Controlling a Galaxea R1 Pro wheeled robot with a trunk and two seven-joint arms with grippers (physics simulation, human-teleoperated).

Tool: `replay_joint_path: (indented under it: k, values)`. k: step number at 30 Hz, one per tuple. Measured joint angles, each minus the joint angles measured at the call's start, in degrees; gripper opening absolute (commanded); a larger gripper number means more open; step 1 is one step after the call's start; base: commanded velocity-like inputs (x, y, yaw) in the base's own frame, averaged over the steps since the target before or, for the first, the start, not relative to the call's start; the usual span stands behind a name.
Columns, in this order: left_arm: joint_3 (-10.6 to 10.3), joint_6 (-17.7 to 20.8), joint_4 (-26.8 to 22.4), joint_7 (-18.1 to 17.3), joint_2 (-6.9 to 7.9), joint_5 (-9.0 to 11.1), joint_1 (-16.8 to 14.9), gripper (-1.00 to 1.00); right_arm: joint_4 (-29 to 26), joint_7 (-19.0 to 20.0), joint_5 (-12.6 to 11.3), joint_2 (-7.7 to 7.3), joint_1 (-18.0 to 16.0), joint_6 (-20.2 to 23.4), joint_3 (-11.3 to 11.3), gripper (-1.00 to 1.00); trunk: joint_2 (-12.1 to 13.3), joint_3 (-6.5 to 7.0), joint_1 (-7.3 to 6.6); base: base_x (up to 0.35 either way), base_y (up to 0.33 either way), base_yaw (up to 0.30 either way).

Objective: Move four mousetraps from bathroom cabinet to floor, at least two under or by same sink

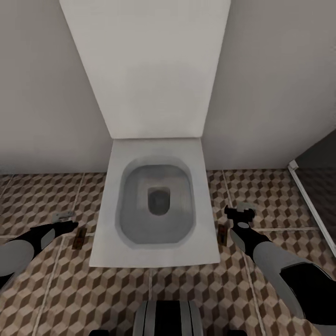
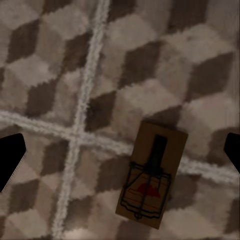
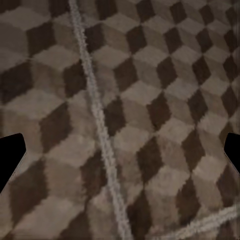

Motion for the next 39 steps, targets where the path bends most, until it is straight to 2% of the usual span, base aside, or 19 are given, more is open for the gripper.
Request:
replay_joint_path:
  k: [39]
  values:
    - [-0.02,0.26,0.09,0.08,-0.06,0.09,-0.08,1.0,-0.01,0.0,0.0,-0.13,0.01,0.0,-0.02,1.0,0.52,8.65,-1.0,0.0,0.0,0.0]
